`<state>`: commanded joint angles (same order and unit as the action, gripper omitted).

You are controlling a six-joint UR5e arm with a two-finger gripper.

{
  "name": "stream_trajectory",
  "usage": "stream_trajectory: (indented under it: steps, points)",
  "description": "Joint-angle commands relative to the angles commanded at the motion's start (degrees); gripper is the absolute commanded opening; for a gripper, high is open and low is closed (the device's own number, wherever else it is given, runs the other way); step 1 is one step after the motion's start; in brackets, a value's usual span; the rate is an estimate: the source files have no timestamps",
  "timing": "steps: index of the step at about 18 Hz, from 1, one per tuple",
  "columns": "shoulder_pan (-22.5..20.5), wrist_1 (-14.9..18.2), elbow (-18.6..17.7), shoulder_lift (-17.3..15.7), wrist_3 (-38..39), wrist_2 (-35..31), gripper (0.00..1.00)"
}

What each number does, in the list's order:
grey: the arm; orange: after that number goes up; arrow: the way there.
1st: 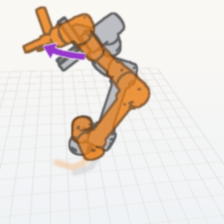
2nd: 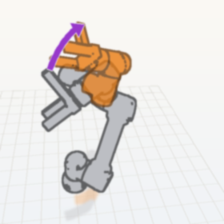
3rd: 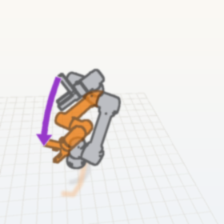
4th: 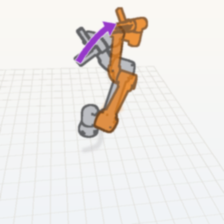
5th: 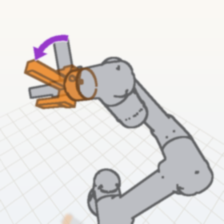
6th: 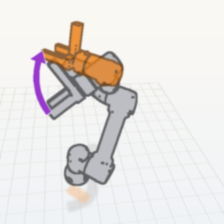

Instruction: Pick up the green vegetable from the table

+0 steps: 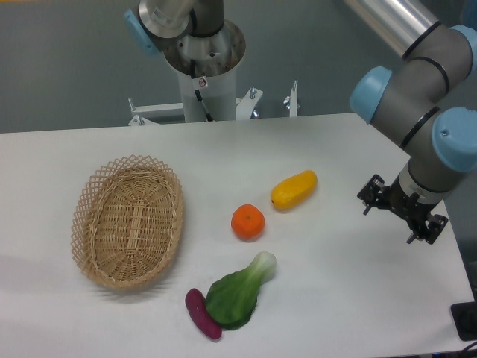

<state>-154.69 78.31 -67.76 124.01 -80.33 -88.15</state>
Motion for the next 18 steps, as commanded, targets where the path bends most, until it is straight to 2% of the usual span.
stream_trajectory:
  steps: [7, 9, 12, 18]
  points:
    - [0.09, -0.17, -0.09, 0.00, 0.44, 0.00, 1.00]
    - [0.17, -0.18, -0.18, -0.17, 3.06, 0.09, 1.00]
    - [3.33, -0.26, -0.70, -0.26, 10.17, 0.70, 1.00]
    - [9.13, -0.35, -1.32, -0.70, 16.69, 2.02, 1.00]
